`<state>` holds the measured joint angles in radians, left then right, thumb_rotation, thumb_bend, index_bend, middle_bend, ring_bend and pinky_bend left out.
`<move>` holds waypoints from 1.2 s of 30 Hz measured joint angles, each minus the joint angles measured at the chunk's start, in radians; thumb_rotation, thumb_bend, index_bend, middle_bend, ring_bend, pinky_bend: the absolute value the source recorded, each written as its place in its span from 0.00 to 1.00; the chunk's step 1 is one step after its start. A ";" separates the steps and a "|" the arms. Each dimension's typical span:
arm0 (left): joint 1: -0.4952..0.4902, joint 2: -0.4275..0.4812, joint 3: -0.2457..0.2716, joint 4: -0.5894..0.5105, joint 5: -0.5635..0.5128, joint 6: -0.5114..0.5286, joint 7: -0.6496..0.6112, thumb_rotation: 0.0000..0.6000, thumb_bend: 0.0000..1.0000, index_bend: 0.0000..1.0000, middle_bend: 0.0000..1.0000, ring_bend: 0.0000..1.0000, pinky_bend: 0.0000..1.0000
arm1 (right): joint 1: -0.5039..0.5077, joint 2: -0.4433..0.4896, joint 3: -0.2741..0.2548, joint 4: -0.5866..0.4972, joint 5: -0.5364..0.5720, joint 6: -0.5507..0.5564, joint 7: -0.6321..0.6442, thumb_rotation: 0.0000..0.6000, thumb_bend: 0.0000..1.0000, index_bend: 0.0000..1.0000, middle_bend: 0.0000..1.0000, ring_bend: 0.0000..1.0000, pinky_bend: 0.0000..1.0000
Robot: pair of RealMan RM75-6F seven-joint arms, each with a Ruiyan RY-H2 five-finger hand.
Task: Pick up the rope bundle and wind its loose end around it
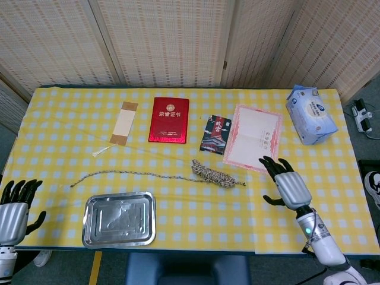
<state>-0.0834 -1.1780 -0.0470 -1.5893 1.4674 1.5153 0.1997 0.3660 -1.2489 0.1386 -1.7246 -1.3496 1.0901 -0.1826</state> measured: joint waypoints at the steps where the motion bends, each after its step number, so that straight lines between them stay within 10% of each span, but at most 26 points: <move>1: 0.001 0.001 0.000 0.000 0.000 0.001 -0.001 1.00 0.36 0.17 0.17 0.11 0.02 | 0.015 -0.015 0.006 -0.001 0.017 -0.014 -0.015 0.98 0.24 0.06 0.10 0.20 0.09; 20: -0.001 -0.001 -0.001 0.021 -0.007 -0.019 -0.031 1.00 0.36 0.17 0.17 0.11 0.03 | 0.240 -0.386 0.084 0.238 0.313 -0.141 -0.219 0.99 0.24 0.06 0.10 0.19 0.09; 36: -0.008 -0.007 -0.002 0.044 -0.028 -0.050 -0.038 1.00 0.36 0.17 0.17 0.11 0.03 | 0.372 -0.489 0.131 0.469 0.425 -0.220 -0.254 1.00 0.24 0.11 0.15 0.23 0.13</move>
<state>-0.0911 -1.1849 -0.0488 -1.5450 1.4392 1.4653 0.1615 0.7381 -1.7382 0.2701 -1.2553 -0.9250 0.8705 -0.4366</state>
